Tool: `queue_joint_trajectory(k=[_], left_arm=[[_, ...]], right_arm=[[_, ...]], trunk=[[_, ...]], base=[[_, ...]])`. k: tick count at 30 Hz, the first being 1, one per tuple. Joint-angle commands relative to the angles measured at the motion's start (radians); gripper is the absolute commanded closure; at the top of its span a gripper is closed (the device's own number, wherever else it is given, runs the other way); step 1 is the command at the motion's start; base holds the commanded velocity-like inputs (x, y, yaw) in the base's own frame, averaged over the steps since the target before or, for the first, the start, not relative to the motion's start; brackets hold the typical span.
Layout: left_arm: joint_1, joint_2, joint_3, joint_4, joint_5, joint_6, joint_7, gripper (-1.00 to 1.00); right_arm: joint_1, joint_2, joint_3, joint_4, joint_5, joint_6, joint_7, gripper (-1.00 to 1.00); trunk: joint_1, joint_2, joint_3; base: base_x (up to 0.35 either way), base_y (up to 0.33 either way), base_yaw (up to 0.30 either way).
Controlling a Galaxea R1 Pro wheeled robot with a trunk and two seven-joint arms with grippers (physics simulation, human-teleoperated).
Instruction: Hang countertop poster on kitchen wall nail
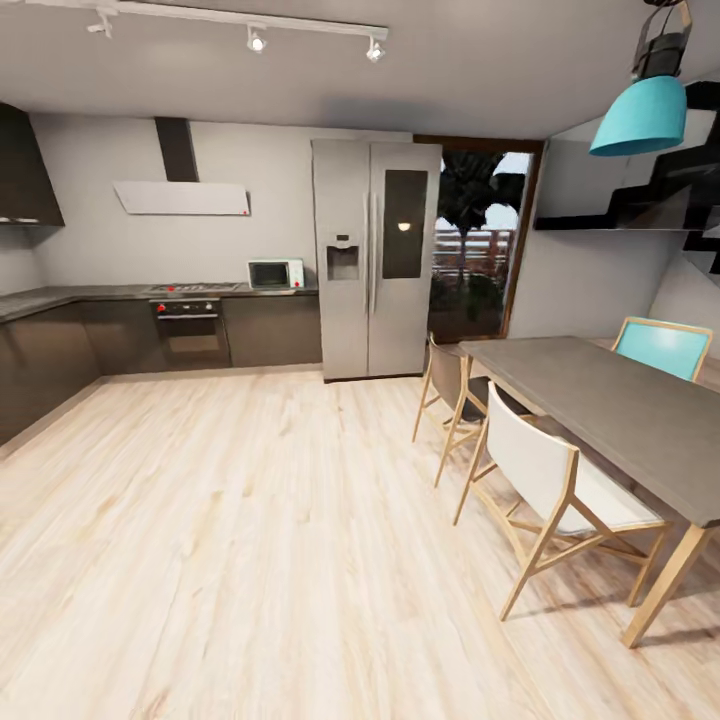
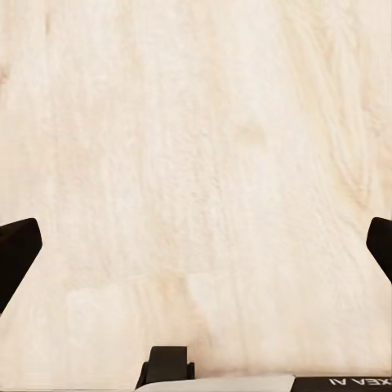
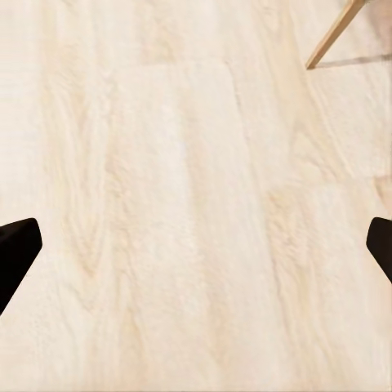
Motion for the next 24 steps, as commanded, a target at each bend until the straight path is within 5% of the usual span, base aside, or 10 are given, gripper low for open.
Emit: queue_joint_trajectory(k=[1, 8, 24], left_arm=[[0.000, -0.001, 0.002, -0.001, 0.000, -0.004, 0.000, -1.00], [0.000, -0.001, 0.002, -0.001, 0.000, -0.008, 0.000, -1.00], [0.000, -0.001, 0.002, -0.001, 0.000, -0.008, 0.000, -1.00]], right_arm=[[0.000, 0.000, 0.000, 0.001, 0.000, -0.003, 0.000, -1.00], [0.000, 0.002, 0.002, 0.002, 0.006, -0.004, -0.002, -1.00], [0.000, 0.002, 0.005, 0.001, 0.009, -0.005, -0.001, -1.00]], trunk=[[0.000, 0.000, -0.001], [0.000, 0.000, -0.001], [0.000, 0.000, -0.001]], base=[[0.000, 0.000, 0.294], [0.000, -0.022, 0.289], [0.000, -0.227, 0.145]])
